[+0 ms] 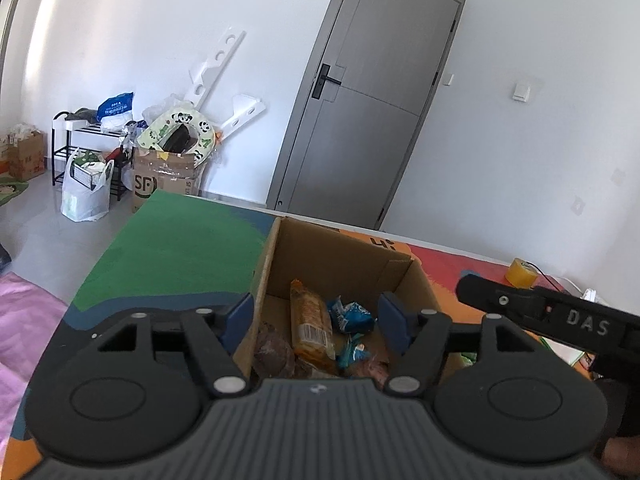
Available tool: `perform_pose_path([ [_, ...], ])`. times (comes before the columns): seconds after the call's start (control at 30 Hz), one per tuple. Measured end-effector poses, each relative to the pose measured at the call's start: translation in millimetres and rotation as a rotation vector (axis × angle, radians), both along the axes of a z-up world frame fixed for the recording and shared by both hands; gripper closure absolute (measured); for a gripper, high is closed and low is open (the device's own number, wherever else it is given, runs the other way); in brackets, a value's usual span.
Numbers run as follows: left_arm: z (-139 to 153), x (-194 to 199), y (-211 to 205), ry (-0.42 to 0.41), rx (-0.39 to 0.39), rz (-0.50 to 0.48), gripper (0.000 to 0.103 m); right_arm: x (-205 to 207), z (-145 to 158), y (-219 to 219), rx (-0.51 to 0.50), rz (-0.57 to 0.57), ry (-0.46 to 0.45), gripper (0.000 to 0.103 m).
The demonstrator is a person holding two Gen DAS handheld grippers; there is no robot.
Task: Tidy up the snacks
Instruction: 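Lower the bread roll into the box and open the left gripper while the right drops the candy in, then move both open grippers back from the box to the snack pile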
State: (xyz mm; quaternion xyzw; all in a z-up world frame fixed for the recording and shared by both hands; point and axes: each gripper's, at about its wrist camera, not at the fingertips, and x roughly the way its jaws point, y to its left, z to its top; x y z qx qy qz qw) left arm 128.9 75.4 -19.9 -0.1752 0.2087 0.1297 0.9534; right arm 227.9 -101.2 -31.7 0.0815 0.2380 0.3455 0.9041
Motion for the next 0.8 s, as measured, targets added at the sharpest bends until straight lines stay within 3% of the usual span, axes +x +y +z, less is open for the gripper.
perform_pose_path([
  [0.07, 0.2, 0.0, -2.7, 0.003, 0.000, 0.001, 0.035, -3.5, 1.4, -4.6, -0.011, -0.036, -0.009, 0.018],
  [0.2, 1.3, 1.1, -7.7, 0.008, 0.018, 0.012, 0.034, -8.3, -0.1, -19.2, -0.039, -0.099, -0.013, 0.015],
  [0.33, 2.7, -0.5, -19.2, 0.009, 0.031, 0.006, 0.023, -13.8, -4.2, -36.8, -0.033, -0.138, -0.006, 0.000],
  [0.6, 2.7, -7.2, -38.6, 0.019, 0.033, 0.028, 0.012, -22.8, -6.6, -62.9, -0.017, -0.153, 0.004, 0.000],
  [0.8, 2.8, -9.0, -50.3, 0.035, 0.019, -0.016, 0.007, -26.9, -10.8, -79.1, -0.019, -0.170, 0.018, 0.000],
])
